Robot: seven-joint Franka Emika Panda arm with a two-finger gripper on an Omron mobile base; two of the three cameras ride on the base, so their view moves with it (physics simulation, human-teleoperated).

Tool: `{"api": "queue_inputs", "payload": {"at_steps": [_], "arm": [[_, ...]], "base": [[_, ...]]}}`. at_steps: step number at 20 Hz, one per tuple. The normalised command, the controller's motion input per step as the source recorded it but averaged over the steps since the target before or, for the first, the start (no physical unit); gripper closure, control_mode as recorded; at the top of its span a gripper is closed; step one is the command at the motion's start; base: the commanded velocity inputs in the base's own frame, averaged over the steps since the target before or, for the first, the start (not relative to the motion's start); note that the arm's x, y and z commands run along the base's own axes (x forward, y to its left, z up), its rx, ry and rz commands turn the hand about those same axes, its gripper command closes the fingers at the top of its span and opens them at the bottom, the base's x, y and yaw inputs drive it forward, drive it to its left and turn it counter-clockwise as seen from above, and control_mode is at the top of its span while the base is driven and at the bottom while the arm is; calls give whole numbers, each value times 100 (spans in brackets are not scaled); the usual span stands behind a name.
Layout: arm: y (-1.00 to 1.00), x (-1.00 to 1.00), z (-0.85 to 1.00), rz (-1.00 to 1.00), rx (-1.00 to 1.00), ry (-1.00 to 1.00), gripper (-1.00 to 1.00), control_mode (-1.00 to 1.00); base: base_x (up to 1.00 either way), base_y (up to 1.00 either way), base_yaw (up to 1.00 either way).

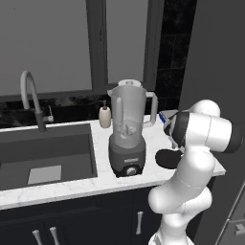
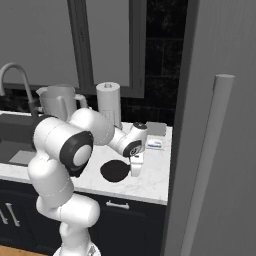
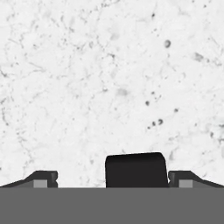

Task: Close the lid blender by securely placing the lid on top.

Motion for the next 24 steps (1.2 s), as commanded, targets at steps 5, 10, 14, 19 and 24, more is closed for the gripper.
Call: {"api": "queue_inputs", "payload": {"at_steps": [5, 10, 14, 19, 24], "arm": [[43, 0, -17, 0, -5, 0, -100, -100], [31, 0, -8, 4, -6, 0, -100, -100], [2, 0, -14, 10, -2, 0, -100, -100], [0, 0, -14, 10, 0, 0, 100, -100], [0, 0, 0, 2, 0, 0, 100, -100]], "base": [[0, 0, 0], [0, 0, 0], [0, 0, 0], [0, 0, 0], [0, 0, 0]]}}
